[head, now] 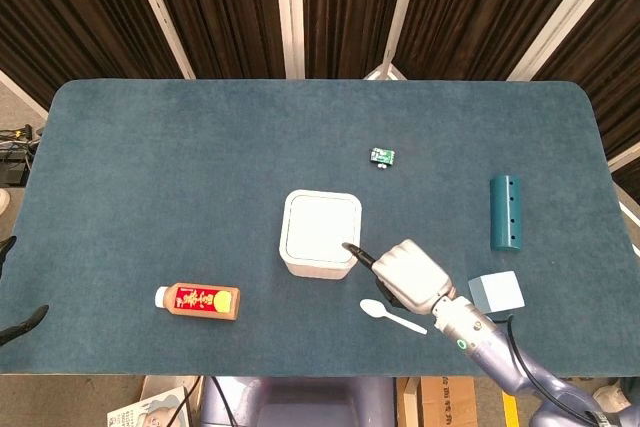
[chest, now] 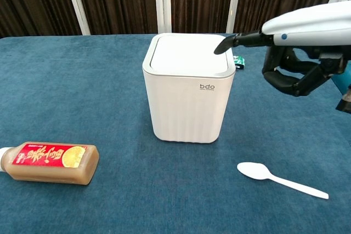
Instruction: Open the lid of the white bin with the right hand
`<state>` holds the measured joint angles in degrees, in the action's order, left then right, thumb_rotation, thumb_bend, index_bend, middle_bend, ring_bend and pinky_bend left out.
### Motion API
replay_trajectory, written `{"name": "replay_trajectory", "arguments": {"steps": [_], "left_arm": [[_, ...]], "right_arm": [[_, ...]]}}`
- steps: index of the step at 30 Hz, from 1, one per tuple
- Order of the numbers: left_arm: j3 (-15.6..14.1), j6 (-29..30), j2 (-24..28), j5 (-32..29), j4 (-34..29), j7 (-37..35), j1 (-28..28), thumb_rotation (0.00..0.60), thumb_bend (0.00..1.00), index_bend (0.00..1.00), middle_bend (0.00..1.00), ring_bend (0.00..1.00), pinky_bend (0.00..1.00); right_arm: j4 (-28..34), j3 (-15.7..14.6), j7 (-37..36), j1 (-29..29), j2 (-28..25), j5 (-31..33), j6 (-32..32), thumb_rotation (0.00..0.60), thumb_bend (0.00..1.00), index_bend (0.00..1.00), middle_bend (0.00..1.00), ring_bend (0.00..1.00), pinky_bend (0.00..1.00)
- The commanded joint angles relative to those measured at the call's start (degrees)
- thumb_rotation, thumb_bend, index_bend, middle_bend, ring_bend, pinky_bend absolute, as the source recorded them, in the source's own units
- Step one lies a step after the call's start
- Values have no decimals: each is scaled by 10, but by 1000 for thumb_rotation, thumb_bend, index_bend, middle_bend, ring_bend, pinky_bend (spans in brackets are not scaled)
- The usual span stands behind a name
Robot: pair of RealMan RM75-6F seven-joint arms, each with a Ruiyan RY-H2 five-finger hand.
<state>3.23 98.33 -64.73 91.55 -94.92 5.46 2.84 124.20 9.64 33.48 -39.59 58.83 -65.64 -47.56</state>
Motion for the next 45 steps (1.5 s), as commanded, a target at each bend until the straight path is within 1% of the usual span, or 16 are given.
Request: {"name": "replay_trajectory", "arguments": {"steps": [1,7,15,21,24,26,29,32,33,34,35,37,39,41,43,45], "left_arm": [[0,1,0,0,0,-1,0,600,0,104,0,0,0],[0,1,1,-1,1,-3,0,600,0,104,0,0,0],[1,3,1,-1,0,-5,2,600,0,104,0,0,0],[2,6,3,-4,0,-10,3,600,0,104,0,0,0],[1,6,3,-3,-1,-11,4,600,0,103,0,0,0],[1,6,3,-3,-1,-10,4,600,0,104,0,0,0],[1,7,3,-2,-2,-9,4,600,0,104,0,0,0],[1,7,2,-3,-3,-8,5,600,0,104,0,0,0],[2,7,2,-6,-4,-8,5,600,0,104,0,0,0],[3,7,2,-8,-5,-8,6,600,0,104,0,0,0],[4,7,2,-11,-7,-7,6,600,0,104,0,0,0],[4,7,2,-12,-9,-4,6,600,0,104,0,0,0],[3,7,2,-9,-9,-1,6,600,0,104,0,0,0],[1,7,2,-5,-9,1,7,600,0,104,0,0,0],[1,9,1,-4,-9,2,7,600,1,104,0,0,0],[0,10,2,-2,-9,0,8,600,0,104,0,0,0]], "right_arm": [[0,-6,17,-14,12,21,-1,600,688,57,795,859,672],[0,-17,43,-31,27,47,-8,600,688,70,795,859,671],[6,-36,84,-49,38,68,-20,600,688,188,795,859,672],[19,-40,99,-54,37,85,-48,600,688,189,795,859,672],[36,-28,69,-42,26,76,-75,600,688,147,795,859,671],[47,-15,26,-25,16,58,-98,600,678,129,792,858,672],[50,2,-53,12,1,8,-143,600,605,122,749,837,671],[41,7,-108,42,-10,-36,-179,600,511,120,677,808,665],[32,7,-137,62,-16,-62,-205,600,496,119,655,795,654],[26,5,-151,72,-19,-75,-217,600,483,117,621,770,631],[13,-1,-177,93,-25,-99,-240,600,468,111,567,719,590],[-19,-22,-229,129,-33,-142,-272,600,430,89,455,585,499],[-45,-42,-250,152,-40,-155,-284,600,383,64,320,410,393],[-68,-61,-259,174,-44,-158,-292,600,358,61,247,318,339],[-95,-81,-265,202,-39,-159,-310,600,337,61,210,274,306],[-126,-90,-259,224,-24,-162,-336,600,317,61,188,251,281]]}}
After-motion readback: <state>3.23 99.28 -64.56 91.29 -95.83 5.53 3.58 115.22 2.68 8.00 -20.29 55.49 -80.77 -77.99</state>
